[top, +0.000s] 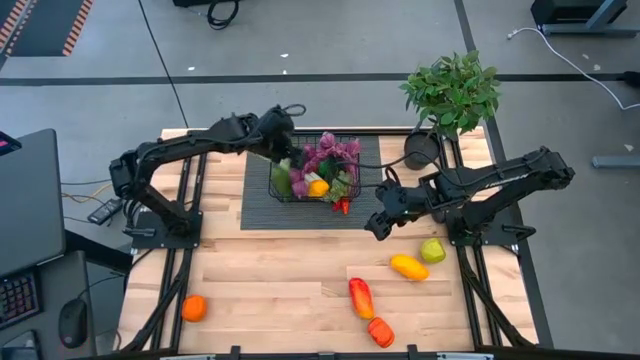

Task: Build produce basket
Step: Put the orange into the wire basket

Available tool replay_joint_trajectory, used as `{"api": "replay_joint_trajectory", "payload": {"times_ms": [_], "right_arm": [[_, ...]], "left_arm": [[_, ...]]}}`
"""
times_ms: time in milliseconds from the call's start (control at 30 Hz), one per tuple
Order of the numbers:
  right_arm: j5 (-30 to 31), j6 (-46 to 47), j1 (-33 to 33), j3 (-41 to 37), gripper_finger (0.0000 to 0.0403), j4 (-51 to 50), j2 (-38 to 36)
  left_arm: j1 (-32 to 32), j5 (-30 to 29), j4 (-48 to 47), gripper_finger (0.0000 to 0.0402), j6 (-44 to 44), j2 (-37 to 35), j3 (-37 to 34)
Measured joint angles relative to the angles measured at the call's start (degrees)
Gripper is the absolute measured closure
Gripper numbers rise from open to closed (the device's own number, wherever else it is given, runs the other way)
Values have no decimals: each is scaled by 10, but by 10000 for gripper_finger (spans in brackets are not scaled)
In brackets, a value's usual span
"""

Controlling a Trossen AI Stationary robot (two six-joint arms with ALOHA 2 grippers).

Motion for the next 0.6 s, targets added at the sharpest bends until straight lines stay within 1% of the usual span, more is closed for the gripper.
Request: {"api": "replay_joint_trajectory", "payload": {"times_ms": [167, 300, 433, 600], "right_arm": [[-10, -52, -1, 0, 96, -5, 0], [-16, -106, -7, 0, 96, -10, 0], [-26, -135, -11, 0, 96, -20, 0], [-17, -171, -11, 0, 96, -18, 0]], "left_arm": [[9, -4, -1, 104, 3, -10, 37], [6, -2, -36, 104, 5, -10, 67], [-25, -1, -125, 104, 7, -9, 101], [-81, 2, -272, 104, 4, -9, 125]]}}
